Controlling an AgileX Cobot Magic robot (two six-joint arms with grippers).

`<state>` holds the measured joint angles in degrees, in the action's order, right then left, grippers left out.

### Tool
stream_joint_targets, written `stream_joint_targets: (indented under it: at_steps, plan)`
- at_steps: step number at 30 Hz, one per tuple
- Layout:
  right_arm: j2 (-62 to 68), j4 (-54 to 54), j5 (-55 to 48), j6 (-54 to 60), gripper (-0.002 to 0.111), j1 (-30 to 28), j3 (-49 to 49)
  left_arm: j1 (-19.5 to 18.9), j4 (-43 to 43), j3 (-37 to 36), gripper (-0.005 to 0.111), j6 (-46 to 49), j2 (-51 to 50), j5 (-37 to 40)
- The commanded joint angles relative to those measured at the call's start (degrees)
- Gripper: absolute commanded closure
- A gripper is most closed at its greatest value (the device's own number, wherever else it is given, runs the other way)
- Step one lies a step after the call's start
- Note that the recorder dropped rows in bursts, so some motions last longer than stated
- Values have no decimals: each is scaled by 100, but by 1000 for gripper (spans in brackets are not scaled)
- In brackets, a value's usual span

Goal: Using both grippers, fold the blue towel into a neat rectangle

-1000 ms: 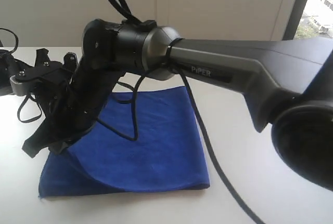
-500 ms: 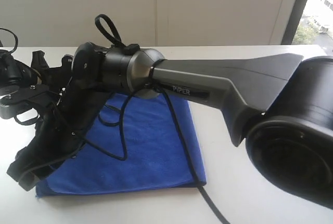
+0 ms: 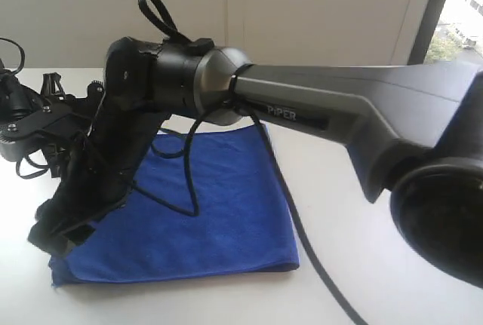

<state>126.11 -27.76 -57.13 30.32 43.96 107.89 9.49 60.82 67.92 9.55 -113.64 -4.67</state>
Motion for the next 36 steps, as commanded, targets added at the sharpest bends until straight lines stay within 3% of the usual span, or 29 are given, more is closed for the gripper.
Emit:
stream_joint_targets:
  at_steps: [1,4,7,10,13,14,16,19,23,25,30,36]
  plan:
    - [-337,989,-188,-323,45,-262,-2,-29,11,21,45,140,329,467]
    - [-493,1402,-224,-396,45,-558,-2,-29,-19,21,45,82,571,698]
    - [-593,1642,-185,-486,48,-972,-2,-29,-100,21,53,-370,869,965]
    - [-597,1744,-150,-496,55,-1478,-2,-17,-616,21,72,-1469,1180,1280]
    - [-549,1744,-61,-496,65,-1925,-2,-17,-2200,11,95,-3033,1498,1888]
    - [-522,1744,-15,-496,68,-2067,-2,-17,-2822,0,104,-3142,1586,2210]
    - [-471,1744,40,-485,75,-2290,-2,9,-3823,-72,107,-2500,1704,2706]
    - [-327,1717,67,-485,88,-2578,-2,148,-5774,-223,107,-371,1756,3224]
    - [68,1689,67,-457,105,-2761,-2,335,-9003,-249,107,2783,1756,4104]
    - [286,1678,55,-391,108,-2784,-2,363,-9822,-264,107,3591,1741,4598]
    - [581,1610,360,-339,108,-2784,-2,449,-10005,-648,107,3636,1688,4596]
    - [792,1727,874,-339,108,-2798,8,449,-10080,-1340,107,3244,1688,3079]
